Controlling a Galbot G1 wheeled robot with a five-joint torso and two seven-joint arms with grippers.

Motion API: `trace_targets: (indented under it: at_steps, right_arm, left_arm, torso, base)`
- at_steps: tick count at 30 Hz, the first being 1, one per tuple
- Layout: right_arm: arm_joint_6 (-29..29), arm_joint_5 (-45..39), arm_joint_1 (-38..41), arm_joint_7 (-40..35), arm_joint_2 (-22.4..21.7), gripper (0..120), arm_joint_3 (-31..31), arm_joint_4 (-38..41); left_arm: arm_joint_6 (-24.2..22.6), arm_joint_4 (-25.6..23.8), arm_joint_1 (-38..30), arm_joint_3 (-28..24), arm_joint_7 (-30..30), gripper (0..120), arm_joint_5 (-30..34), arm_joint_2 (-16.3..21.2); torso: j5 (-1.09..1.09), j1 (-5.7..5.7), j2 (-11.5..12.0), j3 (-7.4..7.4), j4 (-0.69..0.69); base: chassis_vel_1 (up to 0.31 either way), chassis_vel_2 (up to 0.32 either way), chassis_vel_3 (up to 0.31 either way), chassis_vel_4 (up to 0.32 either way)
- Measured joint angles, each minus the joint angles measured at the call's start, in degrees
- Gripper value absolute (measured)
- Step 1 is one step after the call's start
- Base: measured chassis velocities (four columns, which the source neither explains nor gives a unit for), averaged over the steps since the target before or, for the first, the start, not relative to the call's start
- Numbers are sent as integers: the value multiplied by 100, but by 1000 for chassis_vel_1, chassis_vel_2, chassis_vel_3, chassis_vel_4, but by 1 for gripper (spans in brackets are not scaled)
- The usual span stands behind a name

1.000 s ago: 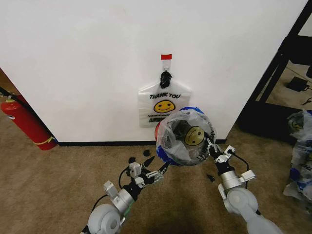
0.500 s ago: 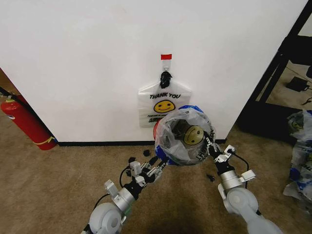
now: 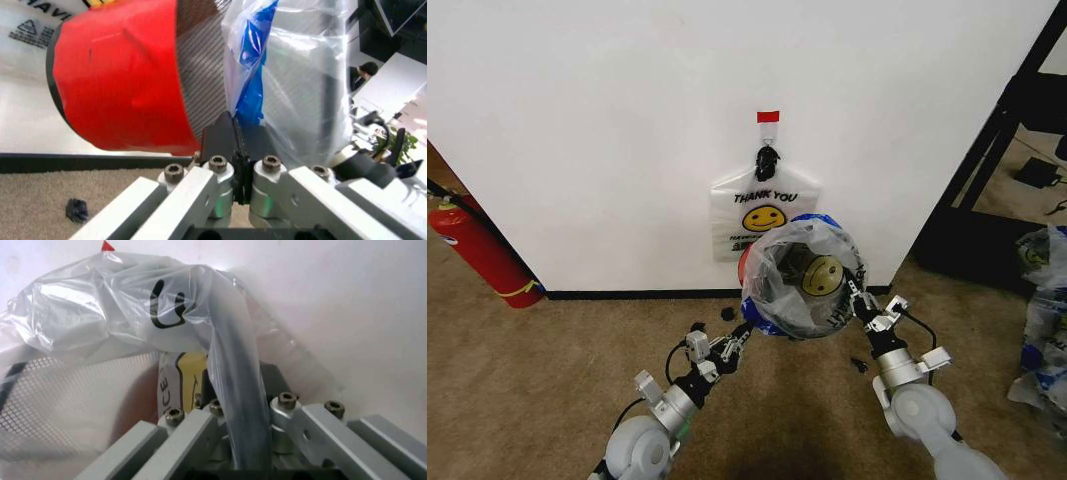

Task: Pick up the garbage bag from the wall and place it over the trash bin.

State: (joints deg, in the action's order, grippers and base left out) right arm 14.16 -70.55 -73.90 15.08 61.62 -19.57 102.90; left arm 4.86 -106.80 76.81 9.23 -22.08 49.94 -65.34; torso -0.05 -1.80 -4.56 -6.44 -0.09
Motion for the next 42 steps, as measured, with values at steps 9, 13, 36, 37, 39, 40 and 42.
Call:
trace_targets:
  at_steps: [9, 13, 36, 37, 39, 40, 42]
  right_arm:
    - [-156, -198, -164, -154, 37, 1, 26, 381]
    - [-322, -130, -282, -213, 27, 1, 72, 497]
    - [-656, 186, -435, -400, -90, 1, 64, 683]
    - [-656, 186, -435, -400, -90, 1, 64, 683]
    - [-656, 186, -434, -400, -89, 1, 64, 683]
    - [-653, 186, -433, -401, -89, 1, 65, 682]
    - [-551, 186, -342, -450, -15, 1, 43, 623]
  left_arm:
    - [119, 218, -95, -14, 76, 0, -99, -47]
    - [202, 321, -163, -4, 168, 0, -195, -74]
    - [373, 509, -270, 122, 366, 0, -254, -23]
    - [373, 509, -270, 122, 366, 0, -254, -23]
    - [374, 509, -270, 122, 366, 0, -254, -23]
    - [394, 512, -266, 130, 325, 0, -311, -21]
    - [584, 565, -155, 217, -243, 0, -807, 74]
  torso:
    - [0, 0, 0, 0, 0]
    - [0, 0, 0, 0, 0]
    - [0, 0, 0, 0, 0]
    - [0, 0, 0, 0, 0]
    - [0, 0, 0, 0, 0]
    - [0, 0, 0, 0, 0]
    - [0, 0, 0, 0, -6]
  base:
    - [0, 0, 0, 0]
    - [0, 0, 0, 0]
    - [0, 0, 0, 0]
    - [0, 0, 0, 0]
    - [0, 0, 0, 0]
    - [0, 0, 0, 0]
    - [0, 0, 0, 0]
